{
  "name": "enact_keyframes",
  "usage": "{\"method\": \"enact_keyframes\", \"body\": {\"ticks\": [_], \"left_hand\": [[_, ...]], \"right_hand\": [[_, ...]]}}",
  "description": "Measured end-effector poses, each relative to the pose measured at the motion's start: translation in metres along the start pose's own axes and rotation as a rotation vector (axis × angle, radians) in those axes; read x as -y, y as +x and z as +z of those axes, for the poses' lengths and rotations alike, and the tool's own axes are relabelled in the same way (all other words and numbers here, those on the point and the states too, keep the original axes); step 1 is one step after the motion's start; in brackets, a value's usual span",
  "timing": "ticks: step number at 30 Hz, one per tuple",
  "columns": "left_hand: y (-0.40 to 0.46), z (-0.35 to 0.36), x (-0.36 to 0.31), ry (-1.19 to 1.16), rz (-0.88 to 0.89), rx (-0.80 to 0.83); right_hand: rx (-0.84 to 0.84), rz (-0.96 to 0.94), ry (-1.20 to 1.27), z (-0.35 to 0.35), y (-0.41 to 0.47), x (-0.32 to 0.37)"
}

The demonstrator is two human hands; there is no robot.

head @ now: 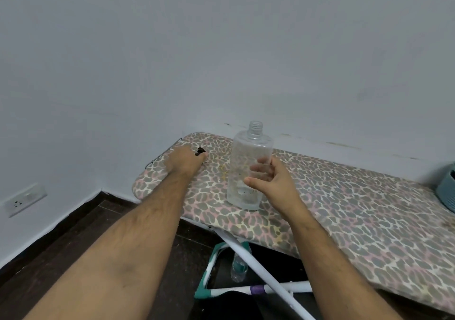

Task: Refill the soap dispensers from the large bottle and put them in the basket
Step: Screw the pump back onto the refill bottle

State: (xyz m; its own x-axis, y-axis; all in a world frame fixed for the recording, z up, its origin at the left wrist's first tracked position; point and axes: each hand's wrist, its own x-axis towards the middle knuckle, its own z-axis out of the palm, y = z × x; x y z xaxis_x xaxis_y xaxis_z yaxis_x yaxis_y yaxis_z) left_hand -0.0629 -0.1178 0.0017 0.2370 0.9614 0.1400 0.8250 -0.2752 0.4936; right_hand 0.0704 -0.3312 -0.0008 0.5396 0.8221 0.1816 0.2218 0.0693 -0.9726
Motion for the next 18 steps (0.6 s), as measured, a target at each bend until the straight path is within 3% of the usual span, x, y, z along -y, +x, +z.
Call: {"method": "enact_keyframes", "body": {"ticks": [7,11,18], "left_hand": [[0.022,0.030,0.002,0.054,-0.100,0.037],[0.022,0.025,-0.003,-0.156,-0.101,0.067],[-0.001,-0.015,-0.060,-0.584,0.077,0.110]], "right_hand": [[0.003,-0.007,-0.025,-0.004,0.004,-0.007],[-0.020,-0.002,-0.017,-0.007,0.002,-0.010],[-0.059,0.021,-0.041,-0.025,-0.012,-0.005]]}}
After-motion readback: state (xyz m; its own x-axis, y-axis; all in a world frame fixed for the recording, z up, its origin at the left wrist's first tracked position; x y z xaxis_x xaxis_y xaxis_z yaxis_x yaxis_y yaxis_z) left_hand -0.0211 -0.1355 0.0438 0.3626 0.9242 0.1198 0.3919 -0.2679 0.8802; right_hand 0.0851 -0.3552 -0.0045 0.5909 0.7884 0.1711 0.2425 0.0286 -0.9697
